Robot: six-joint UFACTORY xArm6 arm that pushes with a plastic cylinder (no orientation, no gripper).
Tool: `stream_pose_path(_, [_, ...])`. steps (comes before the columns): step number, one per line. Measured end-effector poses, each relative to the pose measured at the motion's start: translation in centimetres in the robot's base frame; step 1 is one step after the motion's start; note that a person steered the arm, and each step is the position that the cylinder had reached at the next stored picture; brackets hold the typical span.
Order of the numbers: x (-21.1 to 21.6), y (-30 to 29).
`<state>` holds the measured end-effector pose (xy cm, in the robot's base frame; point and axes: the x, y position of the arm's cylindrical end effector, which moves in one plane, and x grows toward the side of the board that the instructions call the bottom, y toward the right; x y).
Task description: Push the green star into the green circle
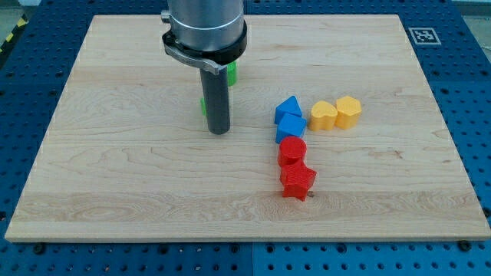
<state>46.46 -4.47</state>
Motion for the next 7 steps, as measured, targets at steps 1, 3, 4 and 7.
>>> stream_pose_path(1, [0.0, 0.0])
stream_pose_path(3, [-0.1, 0.0])
stream_pose_path(4, [0.3, -0.4])
stream_pose_path(7, [-3.6, -1.3])
